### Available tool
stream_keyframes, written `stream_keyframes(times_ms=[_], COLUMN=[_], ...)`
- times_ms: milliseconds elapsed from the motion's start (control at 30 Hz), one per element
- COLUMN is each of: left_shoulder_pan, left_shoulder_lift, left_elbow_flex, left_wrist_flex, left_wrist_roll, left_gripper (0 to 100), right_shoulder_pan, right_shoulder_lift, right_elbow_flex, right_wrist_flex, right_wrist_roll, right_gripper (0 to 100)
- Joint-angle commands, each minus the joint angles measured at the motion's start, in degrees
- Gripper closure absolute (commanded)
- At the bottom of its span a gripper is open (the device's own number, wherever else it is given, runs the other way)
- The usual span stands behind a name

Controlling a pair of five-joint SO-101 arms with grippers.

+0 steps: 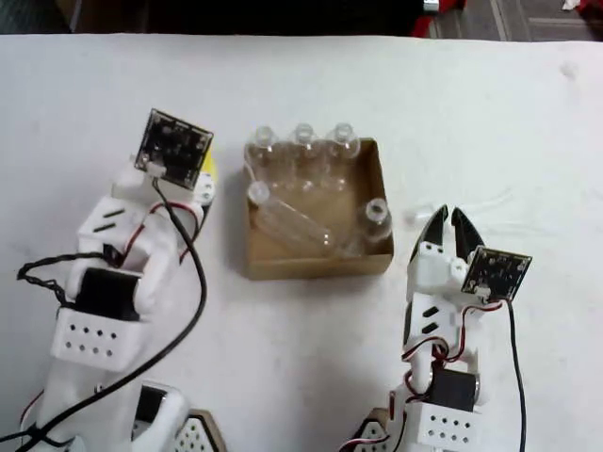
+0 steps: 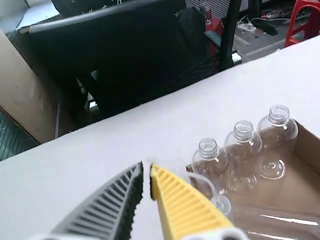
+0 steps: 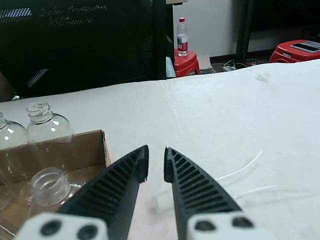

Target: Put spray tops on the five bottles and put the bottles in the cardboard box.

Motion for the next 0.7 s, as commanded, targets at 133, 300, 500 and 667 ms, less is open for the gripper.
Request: stream_keyframes(times_ms=[133,300,500,667], left_shoulder_pan=[0.0,0.8,4.2,0.8], left_shoulder_lift=[-1.5,-1.6,-0.9,-0.7], left_elbow_flex=[4.5,3.9,4.4,9.2], left_wrist_flex=[1.0,6.2,0.9,-10.5], left_wrist_roll=[0.6,15.1,32.7,33.1], left_gripper=[95,73,66,69], right_shoulder_pan=[-0.5,-0.5,-0.5,-0.5], right_shoulder_lift=[-0.2,-0.2,-0.2,-0.2], right_elbow_flex=[0.5,0.5,0.5,0.5], right_wrist_flex=[-0.7,-0.7,-0.7,-0.7], right_wrist_roll=[0.6,0.6,0.6,0.6], right_gripper=[96.0,96.0,96.0,96.0])
